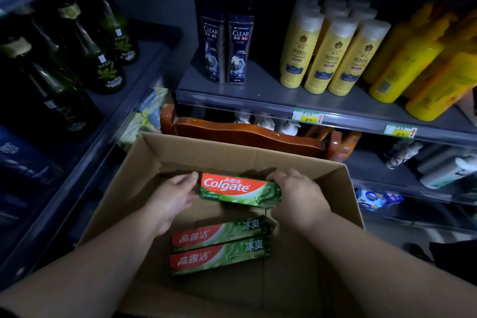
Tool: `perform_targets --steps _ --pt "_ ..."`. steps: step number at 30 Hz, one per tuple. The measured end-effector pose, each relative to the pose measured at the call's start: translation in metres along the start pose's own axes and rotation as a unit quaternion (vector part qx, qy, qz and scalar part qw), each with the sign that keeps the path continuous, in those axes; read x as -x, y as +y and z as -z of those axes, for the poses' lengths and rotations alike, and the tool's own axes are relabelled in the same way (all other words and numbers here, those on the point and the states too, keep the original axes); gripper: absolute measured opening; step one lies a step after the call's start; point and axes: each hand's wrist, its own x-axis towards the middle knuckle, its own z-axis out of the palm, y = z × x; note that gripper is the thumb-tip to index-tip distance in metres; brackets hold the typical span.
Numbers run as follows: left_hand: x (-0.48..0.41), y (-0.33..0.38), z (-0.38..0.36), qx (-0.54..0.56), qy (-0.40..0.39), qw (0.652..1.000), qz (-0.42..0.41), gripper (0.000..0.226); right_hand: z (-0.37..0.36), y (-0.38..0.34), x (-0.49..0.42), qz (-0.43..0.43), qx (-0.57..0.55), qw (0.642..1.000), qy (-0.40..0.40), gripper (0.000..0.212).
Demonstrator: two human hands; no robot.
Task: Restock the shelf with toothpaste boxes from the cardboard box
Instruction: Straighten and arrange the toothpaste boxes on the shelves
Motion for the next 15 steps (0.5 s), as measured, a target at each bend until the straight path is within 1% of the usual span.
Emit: perform_targets --steps 3,5,7,9,12,14,15 --pt "-0.001 -0.003 0.003 -0.053 0.057 0.996 -0.046 0.044 0.022 -0.003 0.006 0.030 0.024 0.996 0.074 0.065" --pt "-0.004 -0.006 0.000 -0.135 0.066 0.985 -0.089 0.041 0.034 -0.005 0.005 0.041 0.014 0.992 0.123 0.065" --pt "-0.010 -0.010 -0.003 -0.238 0.065 0.960 -0.132 0.044 0.045 -0.006 -0.001 0.039 0.006 0.989 0.144 0.067" --pt "-0.016 -0.013 -0.005 -0.331 0.053 0.928 -0.163 0.053 0.053 -0.006 -0.009 0.028 0.012 0.988 0.150 0.069" --pt "-0.025 -0.016 -0.011 -0.417 0.008 0.887 -0.198 0.064 0.054 -0.008 -0.017 0.017 0.018 0.986 0.162 0.070" --pt "-0.032 -0.019 -0.016 -0.474 -0.029 0.858 -0.196 0.069 0.048 -0.010 -0.021 0.013 0.009 0.987 0.159 0.070" --pt "-0.035 -0.021 -0.019 -0.505 -0.049 0.843 -0.180 0.072 0.044 -0.010 -0.022 0.012 0.006 0.987 0.158 0.070"
